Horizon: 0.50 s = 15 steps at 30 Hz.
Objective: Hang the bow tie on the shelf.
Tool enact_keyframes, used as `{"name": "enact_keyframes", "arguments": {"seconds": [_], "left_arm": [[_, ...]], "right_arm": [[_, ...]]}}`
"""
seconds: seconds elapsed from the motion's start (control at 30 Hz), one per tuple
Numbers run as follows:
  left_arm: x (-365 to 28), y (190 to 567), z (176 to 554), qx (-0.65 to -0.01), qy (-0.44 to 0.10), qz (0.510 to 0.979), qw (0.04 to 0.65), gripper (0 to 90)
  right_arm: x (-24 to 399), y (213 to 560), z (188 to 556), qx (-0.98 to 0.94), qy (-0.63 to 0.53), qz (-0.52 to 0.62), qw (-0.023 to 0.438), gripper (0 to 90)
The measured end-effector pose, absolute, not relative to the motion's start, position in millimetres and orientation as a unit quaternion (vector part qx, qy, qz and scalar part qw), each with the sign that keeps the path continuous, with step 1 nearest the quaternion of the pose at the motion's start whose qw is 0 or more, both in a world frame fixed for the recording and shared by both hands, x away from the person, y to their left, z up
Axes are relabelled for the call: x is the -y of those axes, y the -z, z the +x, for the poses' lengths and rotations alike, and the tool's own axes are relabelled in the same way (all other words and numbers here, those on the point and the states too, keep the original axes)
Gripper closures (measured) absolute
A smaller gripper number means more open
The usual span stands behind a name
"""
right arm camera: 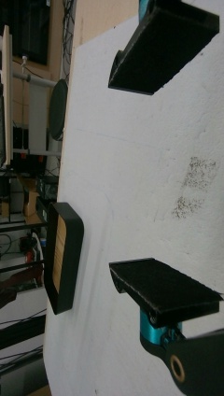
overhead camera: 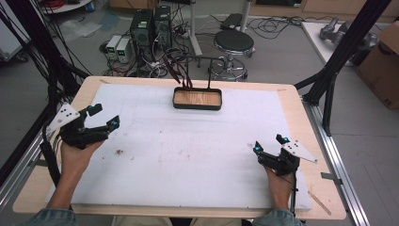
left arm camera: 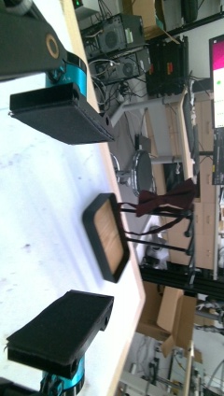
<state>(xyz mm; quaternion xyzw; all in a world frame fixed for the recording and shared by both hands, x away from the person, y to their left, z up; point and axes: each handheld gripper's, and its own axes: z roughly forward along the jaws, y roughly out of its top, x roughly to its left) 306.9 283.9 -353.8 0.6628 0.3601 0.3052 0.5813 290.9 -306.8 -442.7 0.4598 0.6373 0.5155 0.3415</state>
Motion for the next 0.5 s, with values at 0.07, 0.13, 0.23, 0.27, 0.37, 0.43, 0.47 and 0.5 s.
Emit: {"name": "enact_keyframes", "arguments": {"seconds": [0.07,0.13,0.23,0.27,0.37,0.43,0.47,0.5], "left_arm": [[-286.1,365.1,301.2,-0.361,-0.312,0.667,0.572,18.1],[-287.5,373.0,298.7,-0.364,-0.313,0.671,0.566,18.2],[-289.0,384.6,294.9,-0.371,-0.317,0.673,0.556,18.2],[-289.6,388.2,293.7,-0.372,-0.319,0.674,0.553,18.2],[-290.8,395.1,291.5,-0.376,-0.321,0.675,0.548,18.2],[-291.9,405.3,289.6,-0.385,-0.322,0.677,0.539,18.2],[-292.4,408.8,289.2,-0.387,-0.322,0.679,0.535,18.2],[-292.4,412.6,288.7,-0.391,-0.321,0.678,0.533,18.2]], "right_arm": [[306.8,442.7,290.9,-0.637,-0.515,0.460,0.342,10.0],[306.8,442.7,290.9,-0.637,-0.515,0.460,0.341,10.0],[306.7,442.7,290.7,-0.637,-0.515,0.462,0.341,9.9],[306.7,442.7,290.7,-0.637,-0.515,0.462,0.341,10.0],[306.8,442.8,290.8,-0.637,-0.515,0.461,0.341,9.9],[306.8,442.8,290.8,-0.637,-0.515,0.461,0.341,9.9],[306.8,442.8,290.9,-0.637,-0.515,0.461,0.341,9.9],[306.8,442.8,290.8,-0.637,-0.515,0.462,0.341,9.9]]}}
